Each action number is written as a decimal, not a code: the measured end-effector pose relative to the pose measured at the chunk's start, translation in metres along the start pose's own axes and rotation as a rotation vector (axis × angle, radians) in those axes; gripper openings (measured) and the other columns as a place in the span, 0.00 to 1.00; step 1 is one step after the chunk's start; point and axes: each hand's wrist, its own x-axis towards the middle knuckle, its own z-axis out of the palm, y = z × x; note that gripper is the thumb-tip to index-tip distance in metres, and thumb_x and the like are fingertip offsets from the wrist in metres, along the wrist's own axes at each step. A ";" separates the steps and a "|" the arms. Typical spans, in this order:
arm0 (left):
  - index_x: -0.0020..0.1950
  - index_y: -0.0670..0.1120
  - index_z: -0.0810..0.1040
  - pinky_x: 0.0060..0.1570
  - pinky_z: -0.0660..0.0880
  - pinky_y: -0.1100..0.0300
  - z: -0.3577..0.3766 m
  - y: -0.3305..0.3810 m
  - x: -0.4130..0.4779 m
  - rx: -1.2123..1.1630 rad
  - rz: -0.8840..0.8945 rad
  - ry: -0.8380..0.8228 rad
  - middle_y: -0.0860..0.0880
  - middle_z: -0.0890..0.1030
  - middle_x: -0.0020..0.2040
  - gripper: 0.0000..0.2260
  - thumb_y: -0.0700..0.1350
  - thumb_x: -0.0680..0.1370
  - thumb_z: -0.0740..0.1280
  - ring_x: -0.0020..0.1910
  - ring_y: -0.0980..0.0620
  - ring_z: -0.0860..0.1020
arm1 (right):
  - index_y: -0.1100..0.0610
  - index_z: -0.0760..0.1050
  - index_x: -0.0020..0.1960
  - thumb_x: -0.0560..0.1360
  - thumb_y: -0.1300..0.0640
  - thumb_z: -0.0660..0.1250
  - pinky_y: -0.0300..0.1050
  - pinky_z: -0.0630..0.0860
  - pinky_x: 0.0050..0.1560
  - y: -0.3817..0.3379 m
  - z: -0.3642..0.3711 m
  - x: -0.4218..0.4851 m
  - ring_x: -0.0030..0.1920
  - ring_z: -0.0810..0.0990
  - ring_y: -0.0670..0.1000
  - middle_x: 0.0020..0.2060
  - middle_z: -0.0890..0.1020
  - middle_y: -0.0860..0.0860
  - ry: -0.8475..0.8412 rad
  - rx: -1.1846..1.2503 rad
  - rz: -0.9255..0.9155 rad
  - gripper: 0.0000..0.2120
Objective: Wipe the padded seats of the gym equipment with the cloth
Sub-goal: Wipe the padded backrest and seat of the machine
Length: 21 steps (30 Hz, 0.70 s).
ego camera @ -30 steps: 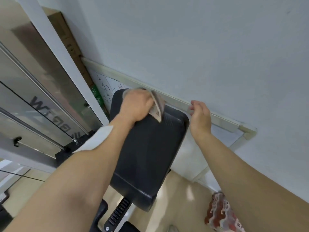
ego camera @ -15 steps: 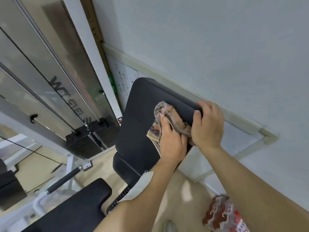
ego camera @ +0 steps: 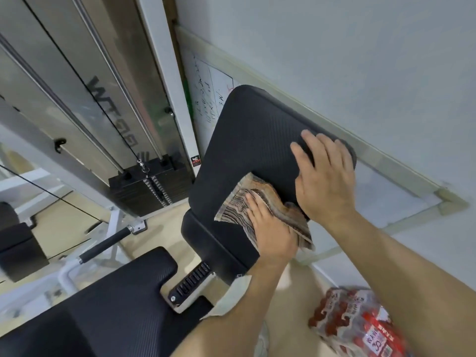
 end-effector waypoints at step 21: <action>0.82 0.48 0.39 0.79 0.42 0.47 -0.011 -0.068 0.040 -0.517 -0.792 0.225 0.45 0.42 0.83 0.37 0.34 0.79 0.55 0.81 0.40 0.47 | 0.62 0.73 0.69 0.76 0.60 0.57 0.60 0.57 0.77 -0.051 0.053 -0.012 0.71 0.70 0.62 0.68 0.75 0.60 -0.181 -0.099 -0.416 0.23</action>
